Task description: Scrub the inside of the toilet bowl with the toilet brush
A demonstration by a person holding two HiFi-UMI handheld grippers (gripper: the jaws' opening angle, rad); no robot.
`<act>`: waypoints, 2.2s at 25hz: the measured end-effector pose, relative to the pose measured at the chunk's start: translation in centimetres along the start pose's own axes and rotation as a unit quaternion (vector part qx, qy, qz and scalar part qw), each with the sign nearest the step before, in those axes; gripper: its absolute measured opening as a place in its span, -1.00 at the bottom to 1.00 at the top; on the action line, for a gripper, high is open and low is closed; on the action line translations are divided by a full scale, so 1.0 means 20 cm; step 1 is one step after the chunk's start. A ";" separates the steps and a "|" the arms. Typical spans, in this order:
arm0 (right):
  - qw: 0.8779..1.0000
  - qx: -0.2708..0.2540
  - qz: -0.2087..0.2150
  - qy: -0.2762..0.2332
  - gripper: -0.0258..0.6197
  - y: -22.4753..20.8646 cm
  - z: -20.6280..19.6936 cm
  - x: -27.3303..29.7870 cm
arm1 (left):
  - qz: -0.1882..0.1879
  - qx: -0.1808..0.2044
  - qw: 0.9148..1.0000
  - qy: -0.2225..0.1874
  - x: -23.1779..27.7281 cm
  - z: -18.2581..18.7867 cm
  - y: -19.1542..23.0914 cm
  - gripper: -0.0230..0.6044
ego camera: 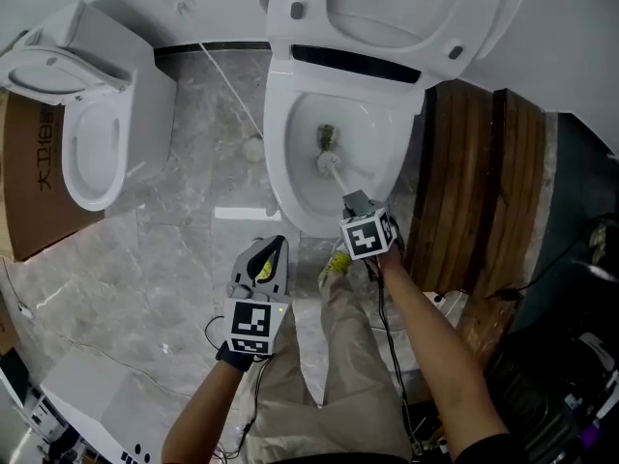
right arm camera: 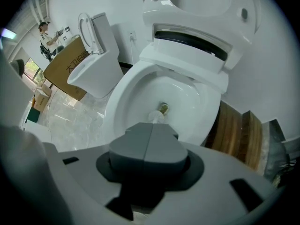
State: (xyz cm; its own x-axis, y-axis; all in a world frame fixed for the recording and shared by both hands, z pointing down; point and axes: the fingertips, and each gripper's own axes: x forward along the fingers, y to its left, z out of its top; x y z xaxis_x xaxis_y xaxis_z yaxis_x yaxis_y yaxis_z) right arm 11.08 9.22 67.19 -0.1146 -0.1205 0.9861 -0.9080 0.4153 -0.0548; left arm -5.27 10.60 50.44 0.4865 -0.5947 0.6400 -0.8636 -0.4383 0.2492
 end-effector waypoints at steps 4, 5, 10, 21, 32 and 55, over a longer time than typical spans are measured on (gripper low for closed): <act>1.000 0.001 0.010 0.007 -0.43 0.08 -0.07 -0.08 | -0.009 0.003 1.000 0.007 -0.02 0.01 -0.03 -0.89; 1.000 0.003 0.014 0.010 -0.43 0.09 -0.08 -0.11 | -0.012 0.004 1.000 0.009 -0.03 0.02 -0.05 -0.89; 0.999 0.014 0.028 0.036 -0.43 0.14 -0.12 -0.25 | -0.026 0.014 1.000 0.003 -0.14 0.18 -0.12 -0.89; 0.999 -0.024 0.014 0.025 -0.44 0.20 -0.07 -0.64 | -0.031 0.041 0.999 -0.014 -0.39 0.57 -0.19 -0.89; 0.997 -0.011 -0.006 -0.082 -0.44 0.22 0.04 -1.65 | -0.036 0.064 0.996 -0.050 -0.74 1.00 -0.30 -0.89; 0.984 0.007 0.007 -0.180 -0.44 0.17 0.06 -2.40 | -0.025 0.067 0.986 -0.148 -1.08 1.41 -0.44 -0.89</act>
State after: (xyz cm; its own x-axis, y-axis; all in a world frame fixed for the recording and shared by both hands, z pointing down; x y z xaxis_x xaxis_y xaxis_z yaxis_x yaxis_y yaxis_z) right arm 12.96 15.32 19.53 -0.2599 -0.4271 0.8661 -0.9102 0.4078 -0.0720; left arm -4.42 8.35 13.80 0.5630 -0.7316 0.3845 -0.8216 -0.5457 0.1648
